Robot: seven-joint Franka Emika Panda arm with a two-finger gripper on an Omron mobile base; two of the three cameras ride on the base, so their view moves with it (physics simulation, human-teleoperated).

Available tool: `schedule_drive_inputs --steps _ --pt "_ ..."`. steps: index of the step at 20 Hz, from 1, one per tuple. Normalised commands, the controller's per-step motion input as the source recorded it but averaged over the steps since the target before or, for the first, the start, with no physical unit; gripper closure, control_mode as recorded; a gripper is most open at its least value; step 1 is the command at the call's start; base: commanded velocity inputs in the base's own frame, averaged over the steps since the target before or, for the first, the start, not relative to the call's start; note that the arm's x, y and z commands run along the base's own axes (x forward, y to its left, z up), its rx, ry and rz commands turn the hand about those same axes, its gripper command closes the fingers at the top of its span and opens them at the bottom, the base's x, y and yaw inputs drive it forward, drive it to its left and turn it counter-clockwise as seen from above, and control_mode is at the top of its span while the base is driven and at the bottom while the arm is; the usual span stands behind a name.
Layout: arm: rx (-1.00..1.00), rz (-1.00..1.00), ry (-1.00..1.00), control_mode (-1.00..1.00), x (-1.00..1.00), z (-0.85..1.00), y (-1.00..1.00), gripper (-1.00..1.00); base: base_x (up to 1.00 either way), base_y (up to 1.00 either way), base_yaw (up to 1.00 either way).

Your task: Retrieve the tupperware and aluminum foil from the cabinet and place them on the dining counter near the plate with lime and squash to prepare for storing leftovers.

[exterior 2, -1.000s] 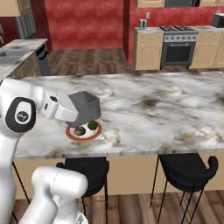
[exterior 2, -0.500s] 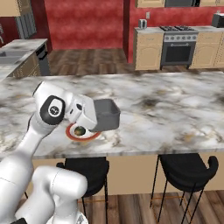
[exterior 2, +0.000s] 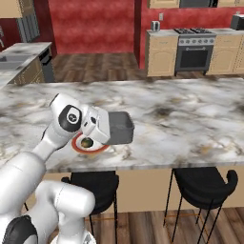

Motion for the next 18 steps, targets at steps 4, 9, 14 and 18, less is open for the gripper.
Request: schedule_drive_inputs --steps 4,9,14,18 --pt "0.04 0.0 0.0 -1.0 0.53 -0.39 -0.08 1.0 0.0 0.0 0.0" --pt "0.0 0.0 0.0 -1.0 0.52 -0.38 -0.14 1.0 0.0 0.0 0.0" --pt "0.0 0.0 0.0 -1.0 0.49 -0.41 -0.14 1.0 0.0 0.0 0.0" --pt "0.0 0.0 0.0 -1.0 0.46 -0.44 -0.09 1.0 0.0 0.0 0.0"
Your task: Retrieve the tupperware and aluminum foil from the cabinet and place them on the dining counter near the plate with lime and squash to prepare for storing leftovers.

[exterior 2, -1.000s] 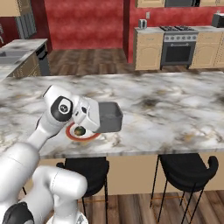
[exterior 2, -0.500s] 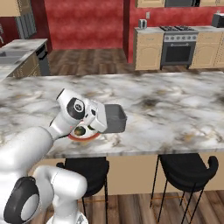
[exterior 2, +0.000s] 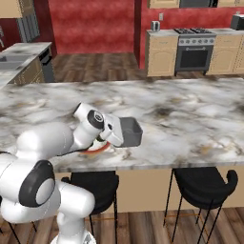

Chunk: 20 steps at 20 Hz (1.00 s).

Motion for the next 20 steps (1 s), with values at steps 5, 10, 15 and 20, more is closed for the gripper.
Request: schedule_drive_inputs --steps 5,10,15,20 --pt "0.0 0.0 0.0 -1.0 0.45 -0.44 -0.08 1.0 0.0 0.0 0.0" --pt "0.0 0.0 0.0 -1.0 0.44 -0.43 0.0 1.0 0.0 0.0 0.0" --pt "0.0 0.0 0.0 -1.0 0.45 -0.39 0.0 1.0 0.0 0.0 0.0" --pt "0.0 0.0 0.0 -1.0 0.48 -0.31 0.0 1.0 0.0 0.0 0.0"
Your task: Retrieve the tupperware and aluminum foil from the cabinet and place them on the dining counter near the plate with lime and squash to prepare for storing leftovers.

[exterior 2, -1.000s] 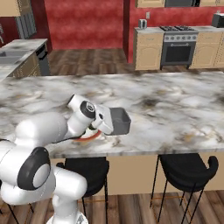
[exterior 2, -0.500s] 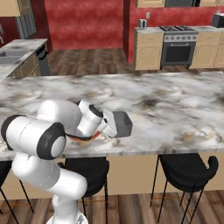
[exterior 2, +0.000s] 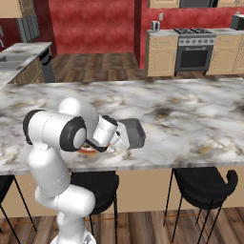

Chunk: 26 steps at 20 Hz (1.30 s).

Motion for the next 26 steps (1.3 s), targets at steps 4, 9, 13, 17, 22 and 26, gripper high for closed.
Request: schedule_drive_inputs --steps 4,9,13,17,22,26 --pt "0.0 0.0 0.0 -1.0 0.41 -0.26 0.0 -1.0 0.0 0.0 0.0" --pt "0.0 0.0 -0.05 -1.0 -0.3 0.07 0.0 -1.0 0.0 0.0 0.0" --pt "0.0 0.01 -0.19 -1.0 -0.88 0.56 0.0 -1.0 0.0 0.0 0.0" --pt "0.0 0.0 -0.16 -1.0 -0.72 0.86 0.0 -1.0 0.0 0.0 0.0" --pt "0.0 0.01 -0.14 -1.0 -0.98 0.86 0.03 -1.0 0.0 0.0 0.0" --pt "-0.01 0.16 -0.02 -1.0 -1.0 0.99 0.18 -1.0 0.0 0.0 0.0"
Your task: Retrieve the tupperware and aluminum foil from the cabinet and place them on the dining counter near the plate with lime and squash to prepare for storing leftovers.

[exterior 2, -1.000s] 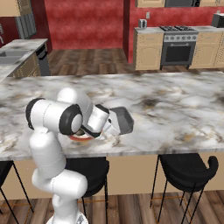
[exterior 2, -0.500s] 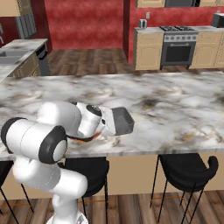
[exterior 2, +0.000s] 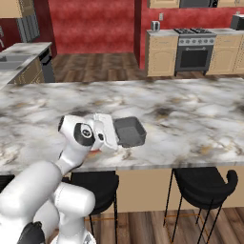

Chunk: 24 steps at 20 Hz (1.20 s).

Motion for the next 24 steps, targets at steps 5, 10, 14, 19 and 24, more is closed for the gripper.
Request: schedule_drive_inputs --steps 5,10,14,19,24 --pt "-0.01 0.15 0.06 -1.0 -1.0 1.0 0.57 -1.0 0.0 0.0 0.0" --pt "0.03 0.01 0.1 -1.0 -0.95 1.0 0.76 -1.0 0.0 0.0 0.0" --pt "0.21 -0.01 0.14 -1.0 -0.83 1.0 0.63 -1.0 0.0 0.0 0.0" --pt "0.49 0.0 0.12 -1.0 -0.56 0.86 -0.09 -1.0 0.0 0.0 0.0" --pt "0.92 0.02 0.02 -1.0 -0.12 0.03 -0.9 -1.0 0.0 0.0 0.0"
